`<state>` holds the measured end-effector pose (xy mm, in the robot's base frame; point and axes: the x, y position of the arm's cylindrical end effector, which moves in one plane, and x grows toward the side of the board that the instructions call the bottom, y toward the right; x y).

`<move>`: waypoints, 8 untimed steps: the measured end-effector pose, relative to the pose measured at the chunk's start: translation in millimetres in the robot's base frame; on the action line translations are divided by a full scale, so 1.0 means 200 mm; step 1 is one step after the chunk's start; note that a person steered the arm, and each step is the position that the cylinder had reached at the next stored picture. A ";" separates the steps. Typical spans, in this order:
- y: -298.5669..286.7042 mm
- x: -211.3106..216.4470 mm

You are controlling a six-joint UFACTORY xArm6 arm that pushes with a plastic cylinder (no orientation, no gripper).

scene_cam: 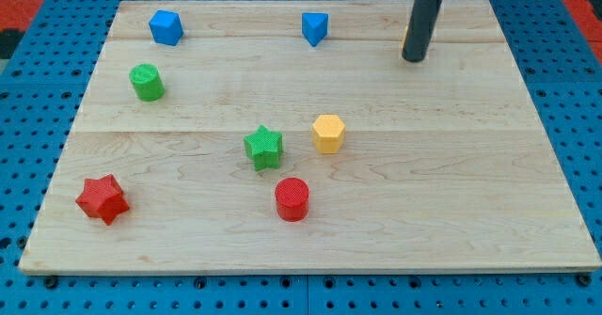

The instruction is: Point at the bottom center

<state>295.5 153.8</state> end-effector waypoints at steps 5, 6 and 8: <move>0.37 -0.03; 0.36 0.15; 0.25 0.34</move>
<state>364.4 204.2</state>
